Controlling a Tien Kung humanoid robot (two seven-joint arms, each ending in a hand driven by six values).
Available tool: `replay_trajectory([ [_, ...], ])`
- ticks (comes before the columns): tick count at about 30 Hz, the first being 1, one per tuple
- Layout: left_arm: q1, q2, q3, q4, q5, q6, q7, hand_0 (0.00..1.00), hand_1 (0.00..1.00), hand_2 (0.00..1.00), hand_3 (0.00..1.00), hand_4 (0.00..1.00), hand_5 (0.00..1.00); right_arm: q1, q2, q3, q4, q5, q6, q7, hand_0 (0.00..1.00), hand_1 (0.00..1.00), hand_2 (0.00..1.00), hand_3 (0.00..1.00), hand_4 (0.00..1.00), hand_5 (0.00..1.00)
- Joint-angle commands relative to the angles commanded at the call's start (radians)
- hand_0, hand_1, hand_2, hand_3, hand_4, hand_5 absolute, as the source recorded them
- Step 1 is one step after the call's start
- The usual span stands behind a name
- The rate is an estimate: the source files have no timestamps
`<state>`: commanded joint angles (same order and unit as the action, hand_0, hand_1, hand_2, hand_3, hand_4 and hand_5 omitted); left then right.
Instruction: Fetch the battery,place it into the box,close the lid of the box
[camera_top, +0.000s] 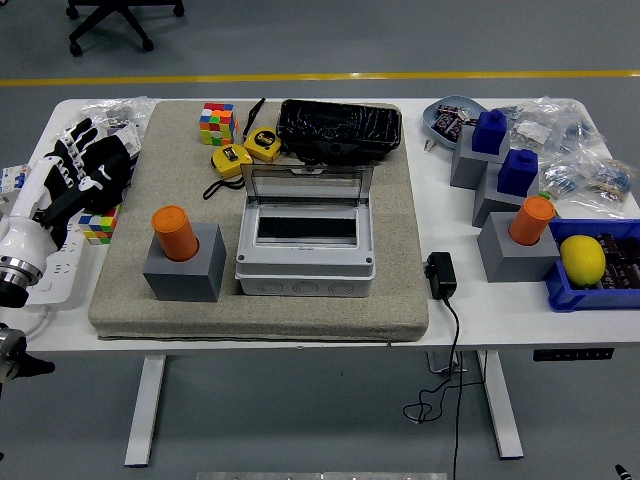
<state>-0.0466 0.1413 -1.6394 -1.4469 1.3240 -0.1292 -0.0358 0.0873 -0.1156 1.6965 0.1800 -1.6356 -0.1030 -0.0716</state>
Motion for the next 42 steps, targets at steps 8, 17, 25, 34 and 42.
replay_trajectory([
  [8,0.029,-0.033,-0.009,0.010,-0.083,-0.059,-0.032,0.998,0.998,0.998,0.998,0.998,0.431,-0.008,0.010,-0.009,0.000,0.009,0.003,-0.002,0.971,0.889,0.836,0.835,0.998,0.998],
  [17,0.033,-0.059,0.002,0.039,-0.176,-0.119,-0.050,0.998,0.998,0.983,0.866,0.998,0.427,-0.011,0.018,0.008,0.000,-0.010,0.009,-0.006,0.971,0.890,0.836,0.827,0.998,0.998],
  [25,0.019,-0.081,0.036,0.069,-0.128,-0.171,-0.042,0.998,0.985,0.932,0.865,0.998,0.392,-0.009,0.022,0.000,0.000,-0.004,0.010,-0.006,0.971,0.889,0.835,0.824,0.998,0.998],
  [34,0.001,-0.088,0.054,0.093,-0.078,-0.215,-0.027,0.952,0.952,0.914,0.886,0.998,0.146,-0.013,0.029,-0.009,0.000,0.004,0.012,-0.006,0.969,0.890,0.834,0.823,0.998,0.998],
  [42,-0.022,-0.091,0.072,0.097,-0.060,-0.177,-0.039,0.929,0.932,0.894,0.873,0.998,0.098,-0.007,0.031,-0.016,0.000,0.014,0.013,-0.002,0.968,0.889,0.834,0.821,0.998,0.998],
])
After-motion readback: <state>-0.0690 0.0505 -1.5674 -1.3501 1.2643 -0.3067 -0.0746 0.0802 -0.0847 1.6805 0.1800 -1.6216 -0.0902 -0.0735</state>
